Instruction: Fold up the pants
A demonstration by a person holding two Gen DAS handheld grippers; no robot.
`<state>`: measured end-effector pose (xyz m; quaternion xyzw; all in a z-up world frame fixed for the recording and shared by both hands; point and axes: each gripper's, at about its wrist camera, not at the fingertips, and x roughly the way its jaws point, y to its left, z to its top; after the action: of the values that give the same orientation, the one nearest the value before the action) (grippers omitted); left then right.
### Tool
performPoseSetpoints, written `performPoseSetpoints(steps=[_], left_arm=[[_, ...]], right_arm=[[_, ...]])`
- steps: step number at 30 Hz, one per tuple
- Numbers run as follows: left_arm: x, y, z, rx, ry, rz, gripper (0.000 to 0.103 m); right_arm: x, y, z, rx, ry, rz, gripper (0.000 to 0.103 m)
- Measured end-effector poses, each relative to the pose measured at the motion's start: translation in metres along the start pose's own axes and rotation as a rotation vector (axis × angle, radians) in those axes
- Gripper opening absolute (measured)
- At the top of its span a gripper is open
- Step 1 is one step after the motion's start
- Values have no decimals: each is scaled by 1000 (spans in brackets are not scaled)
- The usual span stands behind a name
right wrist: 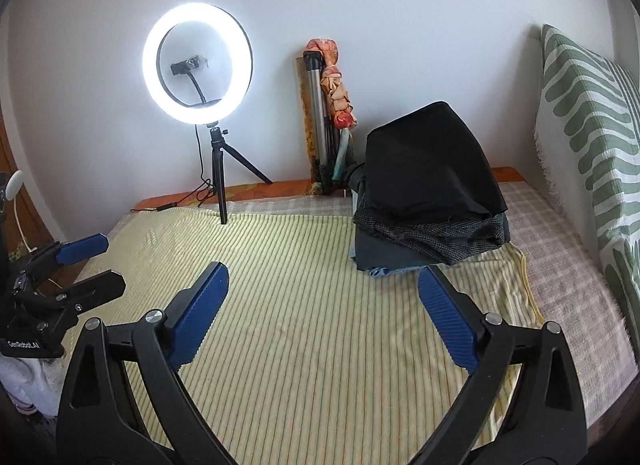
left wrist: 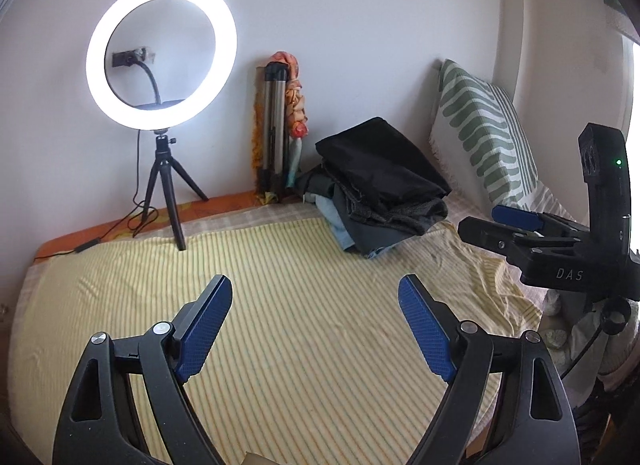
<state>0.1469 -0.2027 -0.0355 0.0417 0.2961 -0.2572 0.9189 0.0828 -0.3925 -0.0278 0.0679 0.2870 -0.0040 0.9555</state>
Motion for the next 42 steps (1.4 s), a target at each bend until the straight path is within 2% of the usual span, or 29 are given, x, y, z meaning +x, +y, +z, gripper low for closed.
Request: performPoseSetpoints(steps=[10, 20, 25, 42], left_arm=[[3, 5, -18, 7, 21, -5, 86], [-3, 7, -24, 7, 24, 5, 86], [-3, 5, -26, 15, 35, 34, 86], [-4, 5, -28, 24, 40, 63, 86]], right_arm=[[3, 11, -19, -12, -17, -116, 97], [8, 8, -29, 2, 12, -104, 97], [10, 8, -30, 2, 17, -100, 97], [9, 15, -29, -10, 7, -87, 97]])
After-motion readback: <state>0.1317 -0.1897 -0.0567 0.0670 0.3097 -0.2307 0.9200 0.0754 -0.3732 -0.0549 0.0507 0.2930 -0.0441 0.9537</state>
